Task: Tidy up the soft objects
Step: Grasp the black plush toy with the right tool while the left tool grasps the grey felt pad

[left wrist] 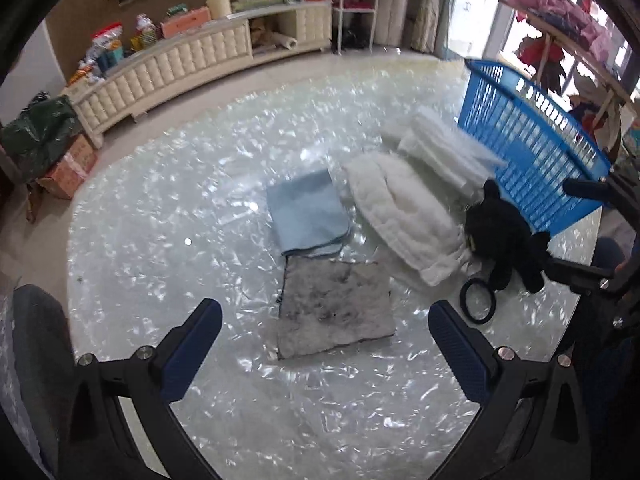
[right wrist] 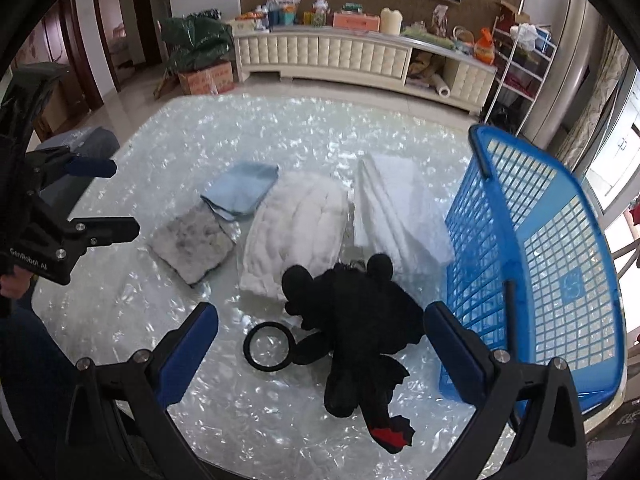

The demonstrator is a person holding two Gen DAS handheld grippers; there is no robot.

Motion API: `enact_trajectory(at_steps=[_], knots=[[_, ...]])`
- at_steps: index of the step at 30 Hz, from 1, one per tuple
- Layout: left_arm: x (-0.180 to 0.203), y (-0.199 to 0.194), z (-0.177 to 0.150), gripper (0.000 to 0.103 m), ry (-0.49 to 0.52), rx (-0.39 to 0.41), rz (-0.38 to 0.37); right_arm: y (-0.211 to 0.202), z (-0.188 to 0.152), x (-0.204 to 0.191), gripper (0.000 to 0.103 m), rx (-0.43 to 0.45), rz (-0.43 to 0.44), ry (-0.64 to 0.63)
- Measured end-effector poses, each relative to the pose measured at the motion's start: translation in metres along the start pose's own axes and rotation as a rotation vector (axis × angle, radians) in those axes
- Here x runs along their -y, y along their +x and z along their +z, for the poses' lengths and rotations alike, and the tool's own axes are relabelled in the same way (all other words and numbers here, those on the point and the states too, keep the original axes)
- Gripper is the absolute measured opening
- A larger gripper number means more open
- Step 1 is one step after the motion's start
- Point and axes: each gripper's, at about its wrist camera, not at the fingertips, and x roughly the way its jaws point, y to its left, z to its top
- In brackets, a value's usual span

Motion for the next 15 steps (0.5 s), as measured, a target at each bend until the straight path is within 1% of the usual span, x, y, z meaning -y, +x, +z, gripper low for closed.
enact_trajectory(at_steps=[4,7,11,13,15], knots=[[-0.009,0.026,0.0,0.103,0.016,-0.057,-0.024,0.015,0.001,0.004,0.103,-0.043,-0.021,0.001],[-0.014,0.039,0.001,0.103,0.024,-0.081,-0.036,0.023,0.001,0.001,0.102,-0.05,-0.07,-0.028],[-0.016,0.052,0.002,0.102,0.038,-0.092,-0.041,0.029,0.002,-0.001,0.102,-0.052,-0.096,-0.058],[-0.015,0.055,0.001,0.102,0.049,-0.095,-0.048,0.033,0.003,-0.002,0.098,-0.053,-0.1,-0.071],[-0.012,0.059,0.001,0.102,0.061,-0.099,-0.05,0.037,0.004,-0.006,0.097,-0.059,-0.11,-0.079]])
